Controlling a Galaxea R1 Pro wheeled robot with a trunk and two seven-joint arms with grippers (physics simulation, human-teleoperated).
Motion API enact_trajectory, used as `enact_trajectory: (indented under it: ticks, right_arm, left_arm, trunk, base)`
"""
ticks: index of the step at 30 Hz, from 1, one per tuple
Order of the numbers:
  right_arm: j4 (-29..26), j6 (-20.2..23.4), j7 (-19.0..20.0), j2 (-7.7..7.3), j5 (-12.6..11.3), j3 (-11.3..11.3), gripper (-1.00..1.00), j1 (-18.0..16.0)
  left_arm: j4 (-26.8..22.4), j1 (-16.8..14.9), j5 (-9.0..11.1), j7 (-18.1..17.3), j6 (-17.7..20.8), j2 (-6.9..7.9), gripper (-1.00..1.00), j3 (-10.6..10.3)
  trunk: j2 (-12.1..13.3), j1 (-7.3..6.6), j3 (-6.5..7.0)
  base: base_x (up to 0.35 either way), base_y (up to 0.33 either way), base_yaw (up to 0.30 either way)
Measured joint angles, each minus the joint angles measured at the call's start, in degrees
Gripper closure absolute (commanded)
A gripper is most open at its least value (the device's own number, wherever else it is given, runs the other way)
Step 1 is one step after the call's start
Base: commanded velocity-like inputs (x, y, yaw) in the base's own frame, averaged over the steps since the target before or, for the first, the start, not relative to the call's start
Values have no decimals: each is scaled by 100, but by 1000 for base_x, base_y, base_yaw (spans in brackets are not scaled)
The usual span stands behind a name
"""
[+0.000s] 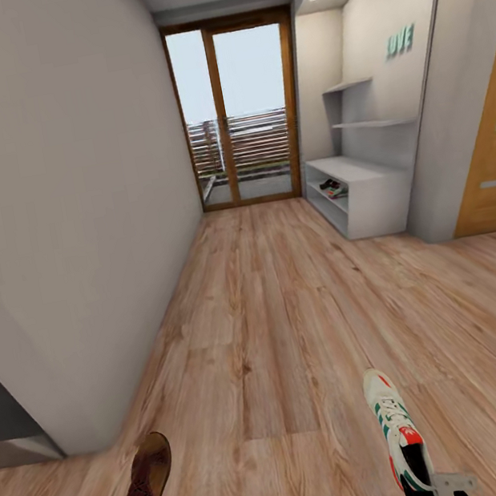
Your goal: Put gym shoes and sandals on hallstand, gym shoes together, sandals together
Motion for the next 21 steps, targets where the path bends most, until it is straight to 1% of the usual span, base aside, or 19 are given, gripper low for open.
enact_trajectory:
  ticks: [21]
  right_arm:
    - [0, 0, 0, 0, 0, -7, 100, 0]
  left_arm:
    - [0, 0, -3, 0, 0, -4, 100, -1]
  trunk:
    - [0, 0, 0]
  base:
    - [338, 0, 0]
